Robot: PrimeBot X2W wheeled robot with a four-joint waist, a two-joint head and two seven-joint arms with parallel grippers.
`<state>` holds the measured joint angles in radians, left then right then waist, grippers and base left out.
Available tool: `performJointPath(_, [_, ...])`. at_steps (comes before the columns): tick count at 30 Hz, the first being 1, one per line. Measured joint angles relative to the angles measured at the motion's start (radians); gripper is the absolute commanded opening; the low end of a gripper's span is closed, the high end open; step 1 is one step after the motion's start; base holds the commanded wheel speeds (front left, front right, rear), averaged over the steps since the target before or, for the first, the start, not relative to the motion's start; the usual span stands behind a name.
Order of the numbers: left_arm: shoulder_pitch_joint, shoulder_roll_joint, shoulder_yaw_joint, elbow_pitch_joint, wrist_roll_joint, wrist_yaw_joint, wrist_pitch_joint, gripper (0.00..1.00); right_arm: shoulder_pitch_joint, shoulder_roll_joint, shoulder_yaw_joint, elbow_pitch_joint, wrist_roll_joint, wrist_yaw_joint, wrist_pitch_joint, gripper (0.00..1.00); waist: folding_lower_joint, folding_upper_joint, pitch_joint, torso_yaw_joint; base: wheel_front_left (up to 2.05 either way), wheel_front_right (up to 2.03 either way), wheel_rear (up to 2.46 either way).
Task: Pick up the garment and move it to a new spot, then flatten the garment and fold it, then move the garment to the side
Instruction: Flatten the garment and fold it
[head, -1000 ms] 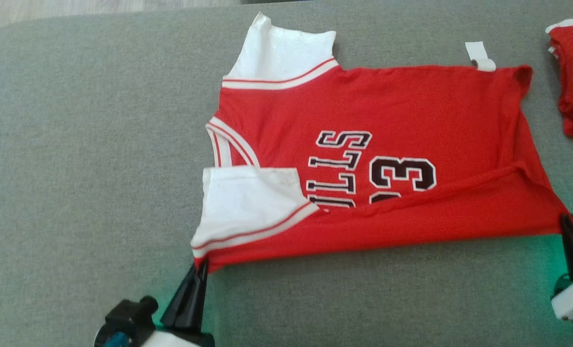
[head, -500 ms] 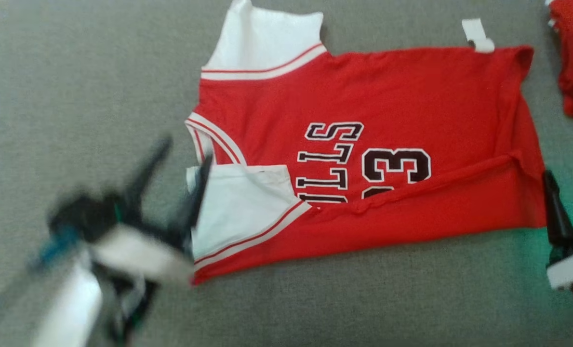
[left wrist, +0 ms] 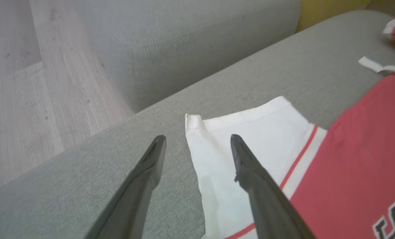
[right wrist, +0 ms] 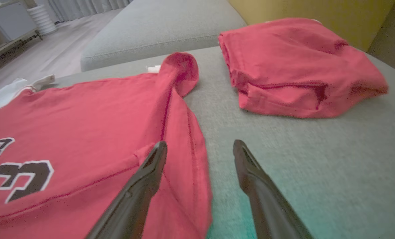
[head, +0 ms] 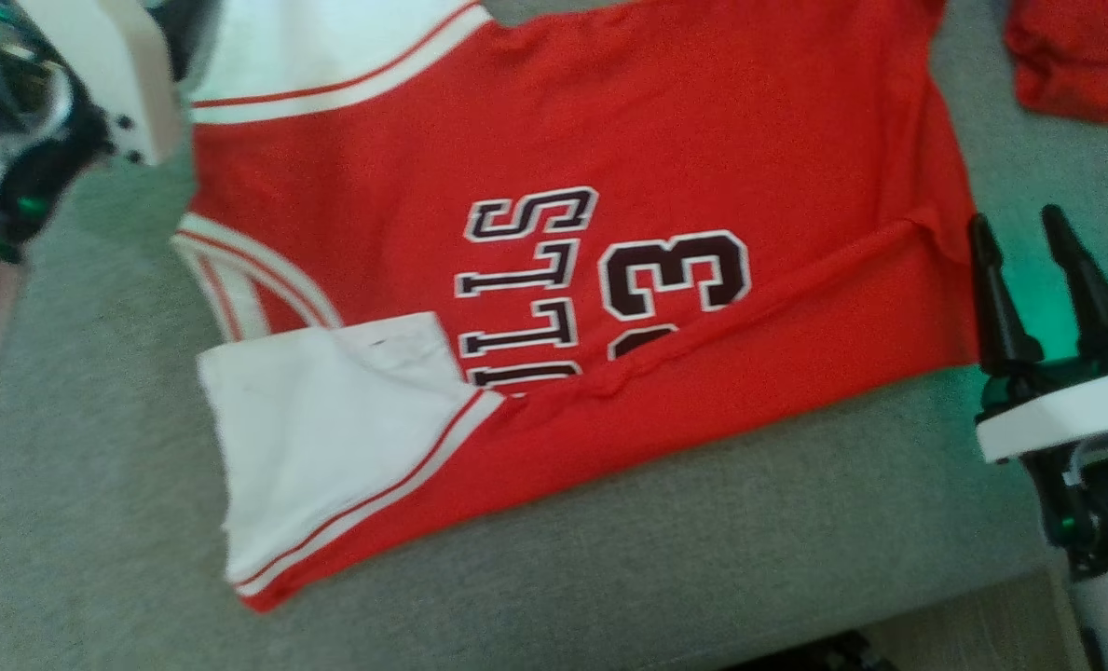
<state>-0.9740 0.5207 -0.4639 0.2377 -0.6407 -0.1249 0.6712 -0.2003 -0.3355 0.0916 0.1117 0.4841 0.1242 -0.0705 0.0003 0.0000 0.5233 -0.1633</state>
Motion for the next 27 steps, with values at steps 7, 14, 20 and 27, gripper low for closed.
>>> performJointPath(7, [-0.088, 0.087, -0.08, 0.127, -0.015, -0.007, -0.001, 1.0, -0.005, 0.014, 0.029, 0.058, 0.001, 0.0, -0.048, 1.0, -0.0001, 0.0, 0.054, -0.076, 0.0, 0.0, 0.0])
performJointPath(14, [-0.147, 0.097, -0.156, 0.146, -0.086, -0.007, -0.005, 1.0, -0.021, 0.016, 0.044, 0.086, 0.001, 0.0, -0.073, 1.0, -0.0003, 0.0, 0.083, -0.099, 0.0, 0.0, 0.0])
performJointPath(20, [-0.181, 0.133, -0.191, 0.206, -0.089, -0.007, -0.017, 1.0, -0.058, 0.02, 0.073, 0.096, 0.004, 0.0, -0.08, 1.0, -0.0003, 0.0, 0.095, -0.122, 0.0, 0.0, 0.0])
performJointPath(27, [-0.216, 0.151, -0.221, 0.255, -0.079, -0.007, -0.031, 1.0, -0.067, 0.028, 0.099, 0.117, 0.018, 0.0, -0.096, 1.0, -0.0003, 0.0, 0.116, -0.151, 0.0, 0.0, 0.0])
